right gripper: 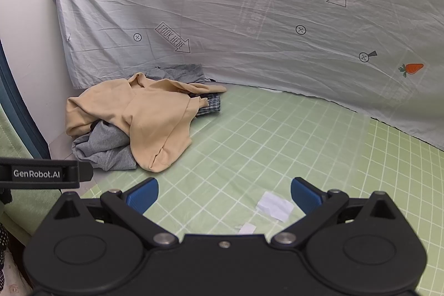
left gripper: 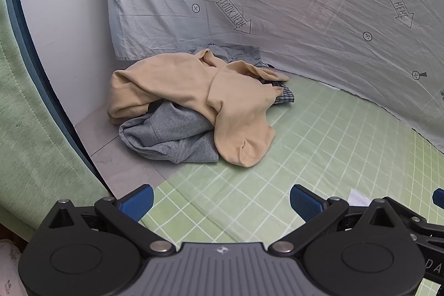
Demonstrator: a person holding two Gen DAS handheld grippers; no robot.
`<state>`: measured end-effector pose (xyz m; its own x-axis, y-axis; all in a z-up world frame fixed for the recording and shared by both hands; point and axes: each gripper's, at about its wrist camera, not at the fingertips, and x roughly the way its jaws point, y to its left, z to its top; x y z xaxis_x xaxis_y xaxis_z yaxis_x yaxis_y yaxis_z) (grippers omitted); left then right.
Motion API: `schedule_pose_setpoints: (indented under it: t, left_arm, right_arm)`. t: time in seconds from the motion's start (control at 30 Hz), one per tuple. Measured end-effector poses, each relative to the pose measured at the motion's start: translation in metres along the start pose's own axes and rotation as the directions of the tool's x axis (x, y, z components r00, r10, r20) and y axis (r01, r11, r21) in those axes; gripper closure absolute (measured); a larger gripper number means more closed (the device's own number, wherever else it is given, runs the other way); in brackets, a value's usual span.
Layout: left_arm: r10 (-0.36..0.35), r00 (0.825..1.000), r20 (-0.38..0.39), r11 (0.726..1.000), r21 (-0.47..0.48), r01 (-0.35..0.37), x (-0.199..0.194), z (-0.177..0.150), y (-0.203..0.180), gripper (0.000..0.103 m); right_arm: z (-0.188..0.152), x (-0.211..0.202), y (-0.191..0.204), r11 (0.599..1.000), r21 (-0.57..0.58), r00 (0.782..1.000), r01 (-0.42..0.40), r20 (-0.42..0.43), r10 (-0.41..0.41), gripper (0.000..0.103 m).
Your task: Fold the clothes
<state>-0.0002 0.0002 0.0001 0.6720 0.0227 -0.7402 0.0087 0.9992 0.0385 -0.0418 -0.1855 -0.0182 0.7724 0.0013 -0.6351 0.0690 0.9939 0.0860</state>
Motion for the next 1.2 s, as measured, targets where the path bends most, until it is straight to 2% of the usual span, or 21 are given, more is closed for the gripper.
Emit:
schedule_pose_setpoints:
  t: [1.2]
  left_arm:
    - [-0.009, 1.0, -0.013, 1.0, 0.006, 0.009, 0.0035, 0.001, -0.001, 0.0]
  right_arm:
    - [-0.0004, -0.0007, -0.0009, 1.0, -0.001, 1.0, 0.013, -0.002, -0.013, 0.0]
